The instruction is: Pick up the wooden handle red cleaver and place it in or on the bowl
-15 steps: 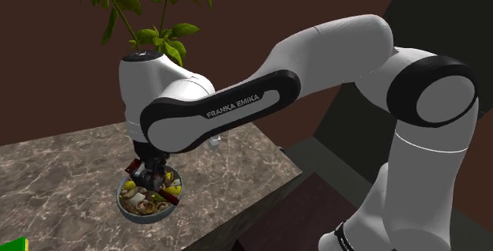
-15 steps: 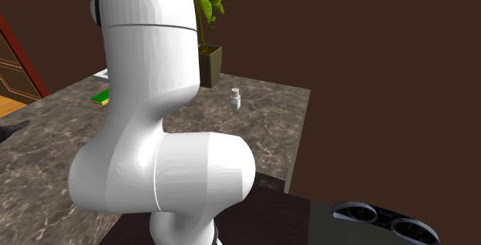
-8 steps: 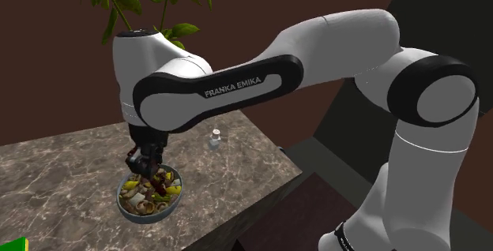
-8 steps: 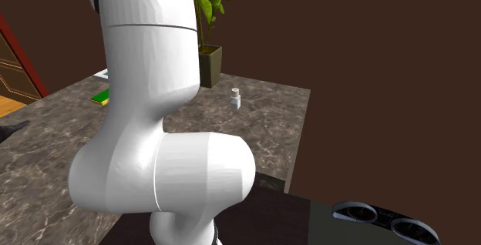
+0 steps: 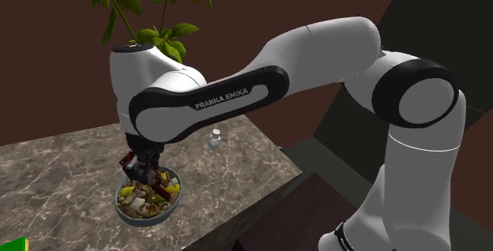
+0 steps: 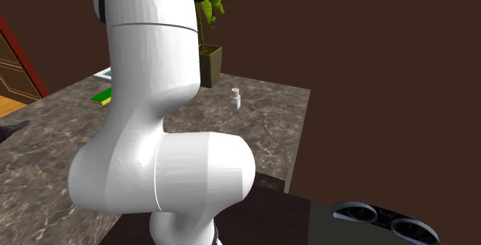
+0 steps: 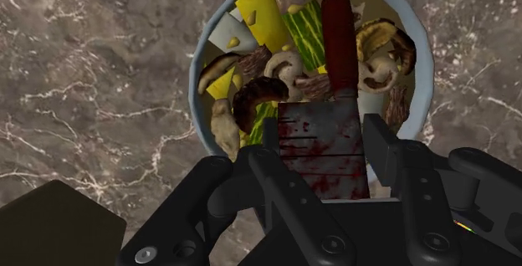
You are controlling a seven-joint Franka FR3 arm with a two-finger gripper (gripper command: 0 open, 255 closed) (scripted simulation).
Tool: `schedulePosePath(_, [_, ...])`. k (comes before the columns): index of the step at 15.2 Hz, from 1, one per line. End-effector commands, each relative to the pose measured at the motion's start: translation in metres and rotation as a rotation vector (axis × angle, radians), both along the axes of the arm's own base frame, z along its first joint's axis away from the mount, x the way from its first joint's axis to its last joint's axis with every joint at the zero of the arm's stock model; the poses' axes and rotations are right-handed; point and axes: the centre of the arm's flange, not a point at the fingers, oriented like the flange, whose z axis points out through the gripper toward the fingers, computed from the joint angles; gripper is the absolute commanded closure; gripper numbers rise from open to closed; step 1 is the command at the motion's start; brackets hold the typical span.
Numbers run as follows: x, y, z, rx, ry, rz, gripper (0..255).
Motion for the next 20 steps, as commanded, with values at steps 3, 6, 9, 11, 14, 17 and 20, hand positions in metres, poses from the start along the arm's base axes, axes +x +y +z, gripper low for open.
schedulePosePath(3, [0.000,-0.001,-0.021,0.000,0.000,0.000,255])
schedulePosePath(6, [0.000,-0.001,-0.037,0.000,0.000,0.000,255])
schedulePosePath(9, [0.000,-0.001,-0.047,0.000,0.000,0.000,255])
schedulePosePath(11, [0.000,-0.001,-0.047,0.000,0.000,0.000,255])
schedulePosePath(14, [0.000,-0.001,-0.047,0.000,0.000,0.000,255])
schedulePosePath(17, [0.000,-0.001,-0.047,0.000,0.000,0.000,0])
schedulePosePath(20, [-0.025,0.001,-0.016,0.008,-0.007,0.016,0])
